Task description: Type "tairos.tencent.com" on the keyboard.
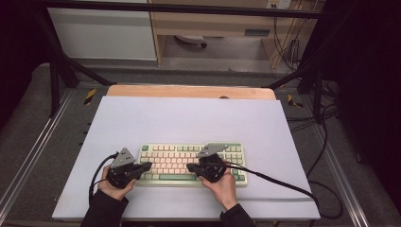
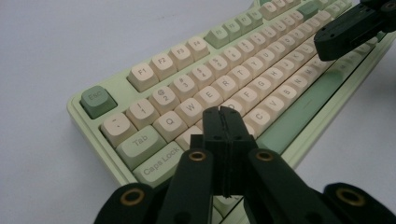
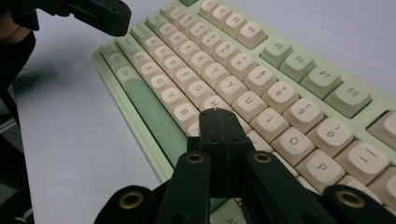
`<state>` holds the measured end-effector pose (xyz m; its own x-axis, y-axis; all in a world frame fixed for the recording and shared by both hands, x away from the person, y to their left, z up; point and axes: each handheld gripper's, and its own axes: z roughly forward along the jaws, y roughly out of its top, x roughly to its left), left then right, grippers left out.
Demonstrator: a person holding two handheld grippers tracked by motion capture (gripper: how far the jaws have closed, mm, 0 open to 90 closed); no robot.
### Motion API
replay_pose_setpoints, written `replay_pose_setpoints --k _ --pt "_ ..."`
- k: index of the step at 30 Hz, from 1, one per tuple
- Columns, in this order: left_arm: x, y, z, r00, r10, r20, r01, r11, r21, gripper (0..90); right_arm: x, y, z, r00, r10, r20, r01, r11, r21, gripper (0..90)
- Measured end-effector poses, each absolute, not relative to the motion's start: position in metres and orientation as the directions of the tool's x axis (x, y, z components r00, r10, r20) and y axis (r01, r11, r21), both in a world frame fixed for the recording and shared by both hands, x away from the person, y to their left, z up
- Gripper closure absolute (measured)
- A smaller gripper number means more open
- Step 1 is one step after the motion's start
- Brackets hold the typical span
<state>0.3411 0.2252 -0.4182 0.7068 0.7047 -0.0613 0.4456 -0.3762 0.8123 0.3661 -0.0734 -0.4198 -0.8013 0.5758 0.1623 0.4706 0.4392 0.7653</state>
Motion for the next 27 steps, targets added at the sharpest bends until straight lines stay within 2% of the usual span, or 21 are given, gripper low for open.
replay_pose_setpoints --k 27 --pt "0.341 0.225 -0.418 0.707 0.704 -0.062 0.445 -0.374 0.814 90.0 0.366 -0.068 -0.432 -0.801 0.579 0.153 0.479 0.466 0.744 90.0"
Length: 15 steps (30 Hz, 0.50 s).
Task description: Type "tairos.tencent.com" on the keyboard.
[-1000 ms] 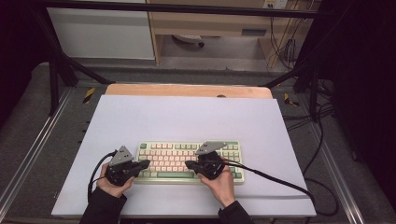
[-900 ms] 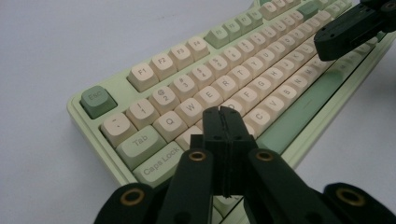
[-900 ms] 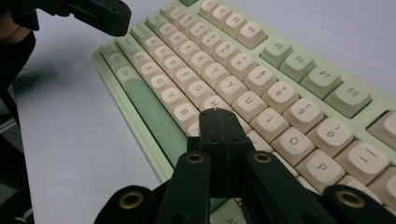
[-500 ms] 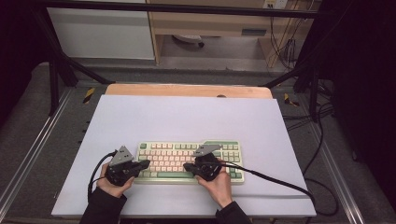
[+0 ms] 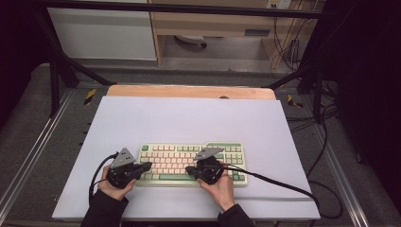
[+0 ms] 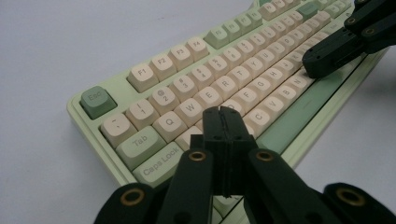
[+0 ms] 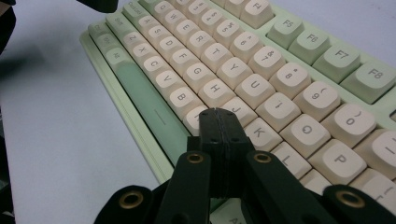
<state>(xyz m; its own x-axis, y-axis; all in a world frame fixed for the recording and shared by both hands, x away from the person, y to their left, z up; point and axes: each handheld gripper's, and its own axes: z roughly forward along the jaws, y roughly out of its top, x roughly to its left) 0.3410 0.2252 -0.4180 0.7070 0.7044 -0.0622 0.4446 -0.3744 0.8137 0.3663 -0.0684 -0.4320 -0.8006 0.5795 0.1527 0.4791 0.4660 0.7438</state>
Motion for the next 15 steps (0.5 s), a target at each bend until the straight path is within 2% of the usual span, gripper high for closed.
replay_pose_setpoints --k 10,15 --pt "0.340 0.225 -0.417 0.708 0.703 -0.064 0.443 -0.372 0.816 89.8 0.366 -0.079 -0.416 -0.796 0.591 0.133 0.458 0.445 0.769 87.8" --pt "0.340 0.225 -0.414 0.711 0.700 -0.066 0.439 -0.370 0.819 81.9 0.368 -0.094 -0.406 -0.784 0.607 0.132 0.461 0.427 0.778 84.7"
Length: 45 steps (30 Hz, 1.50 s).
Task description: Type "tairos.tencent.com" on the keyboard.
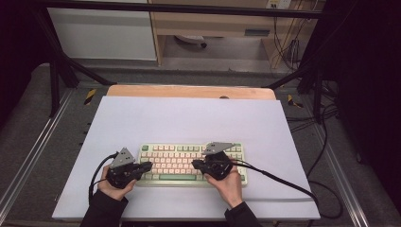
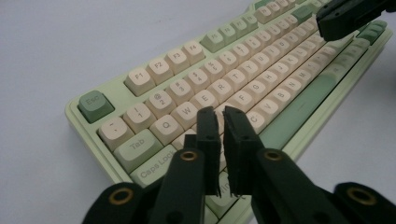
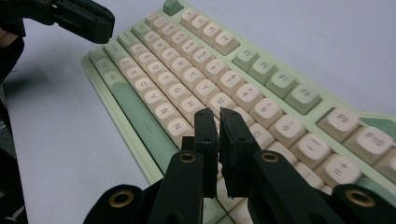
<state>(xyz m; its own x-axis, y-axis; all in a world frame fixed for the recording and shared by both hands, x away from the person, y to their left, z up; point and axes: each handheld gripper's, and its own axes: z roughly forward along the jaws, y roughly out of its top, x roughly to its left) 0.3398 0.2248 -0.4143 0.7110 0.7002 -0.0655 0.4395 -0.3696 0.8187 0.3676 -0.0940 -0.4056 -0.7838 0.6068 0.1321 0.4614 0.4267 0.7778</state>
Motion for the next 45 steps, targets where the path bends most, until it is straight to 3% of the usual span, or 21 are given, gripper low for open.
replay_pose_setpoints --k 9,25,33,45 --pt "0.342 0.227 -0.412 0.709 0.703 -0.059 0.442 -0.378 0.814 57.0 0.367 -0.125 -0.397 -0.763 0.632 0.132 0.465 0.396 0.792 66.7" --pt "0.341 0.241 -0.413 0.714 0.699 -0.047 0.440 -0.395 0.807 23.1 0.363 -0.191 -0.402 -0.687 0.712 0.149 0.525 0.343 0.779 15.4" --pt "0.337 0.260 -0.421 0.698 0.715 -0.039 0.462 -0.409 0.787 12.5 0.357 -0.220 -0.418 -0.666 0.734 0.134 0.540 0.349 0.766 7.5" --pt "0.331 0.279 -0.430 0.695 0.717 -0.058 0.481 -0.403 0.778 8.5 0.343 -0.244 -0.432 -0.652 0.748 0.125 0.539 0.341 0.770 0.4"
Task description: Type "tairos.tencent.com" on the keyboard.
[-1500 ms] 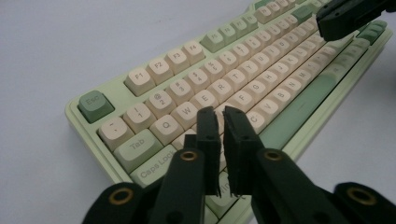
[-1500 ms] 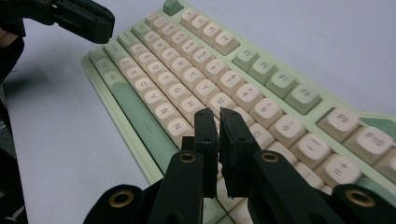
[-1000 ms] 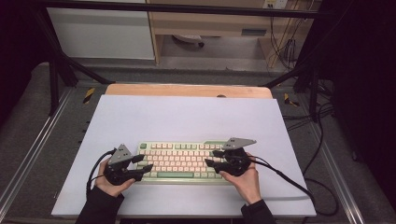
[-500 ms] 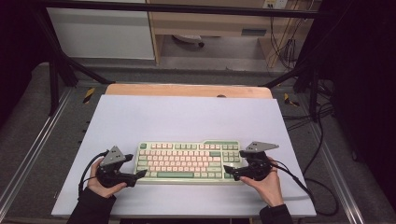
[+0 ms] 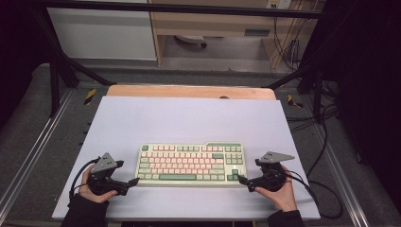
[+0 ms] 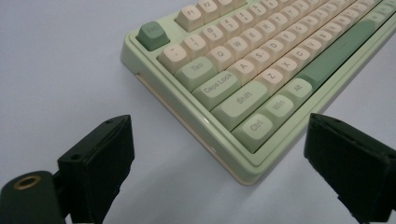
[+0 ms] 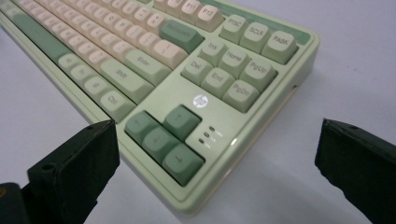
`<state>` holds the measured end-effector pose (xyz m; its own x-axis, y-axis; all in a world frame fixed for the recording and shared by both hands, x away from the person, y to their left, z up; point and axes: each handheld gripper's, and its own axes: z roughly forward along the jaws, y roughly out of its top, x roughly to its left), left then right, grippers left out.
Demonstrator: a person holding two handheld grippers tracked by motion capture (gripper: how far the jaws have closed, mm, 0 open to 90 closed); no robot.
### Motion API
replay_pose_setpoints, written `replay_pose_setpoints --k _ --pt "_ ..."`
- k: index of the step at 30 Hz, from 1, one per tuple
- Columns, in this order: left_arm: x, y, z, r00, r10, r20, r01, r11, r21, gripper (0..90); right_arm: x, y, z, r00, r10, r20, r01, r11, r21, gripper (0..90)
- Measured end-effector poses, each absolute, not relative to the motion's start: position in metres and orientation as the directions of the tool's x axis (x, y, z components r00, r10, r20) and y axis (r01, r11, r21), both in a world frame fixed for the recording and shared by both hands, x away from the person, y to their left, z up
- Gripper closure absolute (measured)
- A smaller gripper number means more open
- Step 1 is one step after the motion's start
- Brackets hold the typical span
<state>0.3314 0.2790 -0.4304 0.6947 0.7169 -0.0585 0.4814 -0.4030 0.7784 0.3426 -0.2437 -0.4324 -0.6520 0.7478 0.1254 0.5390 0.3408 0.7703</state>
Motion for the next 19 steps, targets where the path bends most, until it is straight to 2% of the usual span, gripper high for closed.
replay_pose_setpoints --k 8,19 --pt "0.330 0.281 -0.435 0.699 0.713 -0.054 0.485 -0.417 0.768 7.8 0.338 -0.256 -0.439 -0.644 0.750 0.153 0.548 0.312 0.776 0.4" --pt "0.330 0.280 -0.436 0.706 0.706 -0.048 0.481 -0.428 0.765 7.9 0.337 -0.257 -0.441 -0.653 0.743 0.147 0.549 0.331 0.768 0.3"
